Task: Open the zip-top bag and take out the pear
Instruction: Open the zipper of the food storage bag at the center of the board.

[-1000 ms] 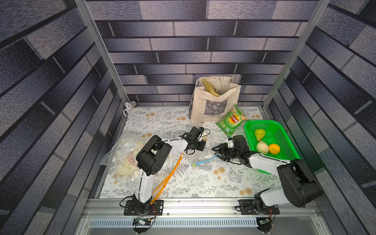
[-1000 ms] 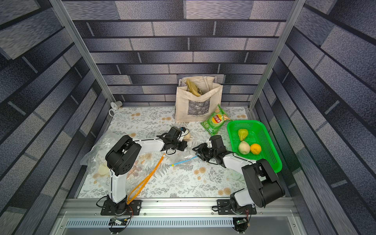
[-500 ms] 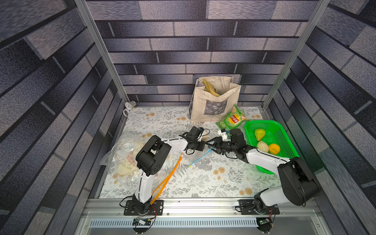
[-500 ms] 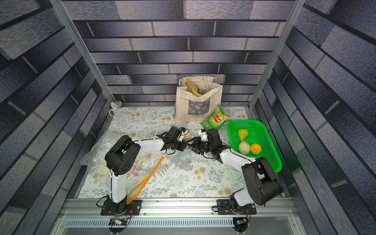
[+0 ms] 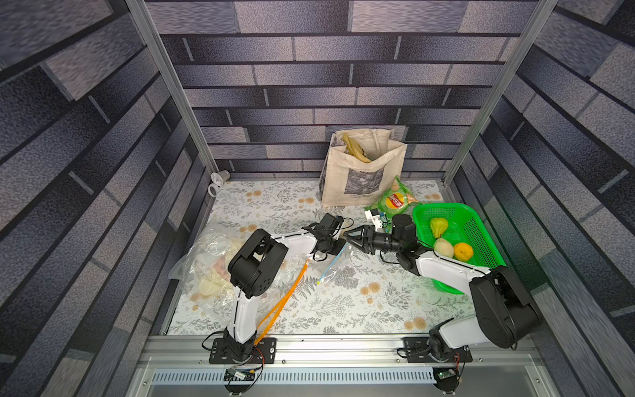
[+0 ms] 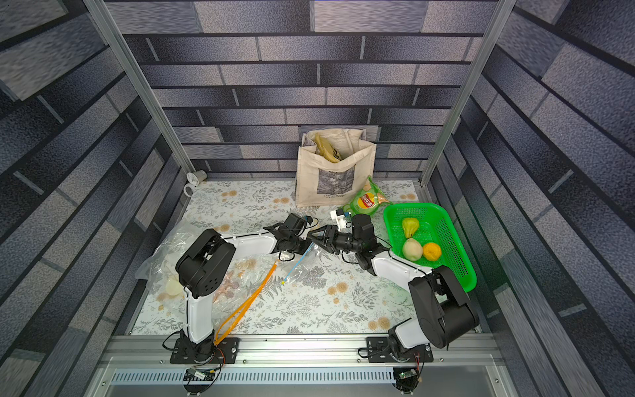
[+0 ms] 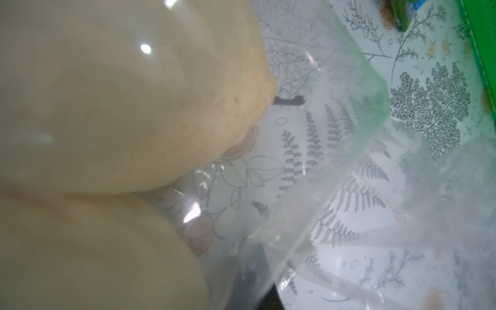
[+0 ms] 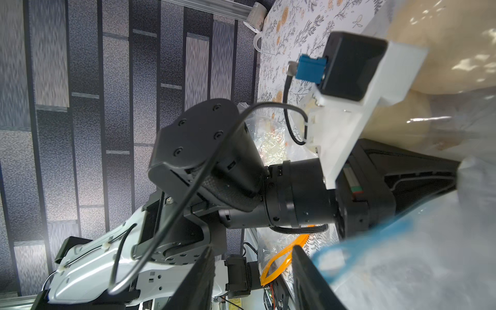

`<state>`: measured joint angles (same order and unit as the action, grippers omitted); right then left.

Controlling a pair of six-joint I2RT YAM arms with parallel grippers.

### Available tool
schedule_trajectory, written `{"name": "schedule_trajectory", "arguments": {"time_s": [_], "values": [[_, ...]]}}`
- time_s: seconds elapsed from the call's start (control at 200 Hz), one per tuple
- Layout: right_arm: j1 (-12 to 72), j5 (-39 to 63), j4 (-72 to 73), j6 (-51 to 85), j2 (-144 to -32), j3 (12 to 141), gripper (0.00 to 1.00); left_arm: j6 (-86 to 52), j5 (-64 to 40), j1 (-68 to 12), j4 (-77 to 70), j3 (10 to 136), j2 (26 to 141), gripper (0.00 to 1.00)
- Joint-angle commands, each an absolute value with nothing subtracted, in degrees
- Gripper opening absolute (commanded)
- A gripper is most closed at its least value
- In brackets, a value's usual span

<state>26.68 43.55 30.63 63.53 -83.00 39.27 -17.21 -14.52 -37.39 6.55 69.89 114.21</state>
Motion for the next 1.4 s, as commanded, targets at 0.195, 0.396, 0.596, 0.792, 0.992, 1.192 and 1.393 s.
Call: {"name": "schedule_trajectory", "arguments": {"time_s": [0.195, 0.396, 0.596, 0.792, 0.992, 1.192, 1.393], "values": [[27.2, 39.4, 20.9, 57.8, -80.0, 38.4, 0.49, -18.1, -14.8, -33.3, 16.1, 66.3, 104.9, 0.08], [27.2, 35.0, 9.4, 54.6, -73.6, 37.8, 0.49, -17.2, -16.1, -32.0, 17.4, 65.8, 104.3, 0.09], [26.0, 29.4, -6.0, 52.3, -65.0, 35.7, 0.49, -19.3, -18.7, -32.2, 13.3, 63.7, 105.9, 0.1], [24.0, 30.1, -12.5, 52.7, -60.1, 33.8, 0.49, -19.3, -18.3, -33.6, 13.4, 64.8, 107.2, 0.11], [24.0, 33.9, -18.1, 54.5, -57.1, 34.9, 0.54, -19.7, -17.0, -34.4, 12.5, 65.0, 110.3, 0.11], [24.0, 35.9, -21.7, 56.0, -58.4, 36.1, 0.54, -20.3, -15.8, -35.4, 10.7, 64.3, 112.1, 0.11], [24.1, 33.7, -18.9, 59.5, -59.5, 34.3, 0.54, -20.7, -14.8, -35.6, 9.9, 63.3, 112.9, 0.11]]}}
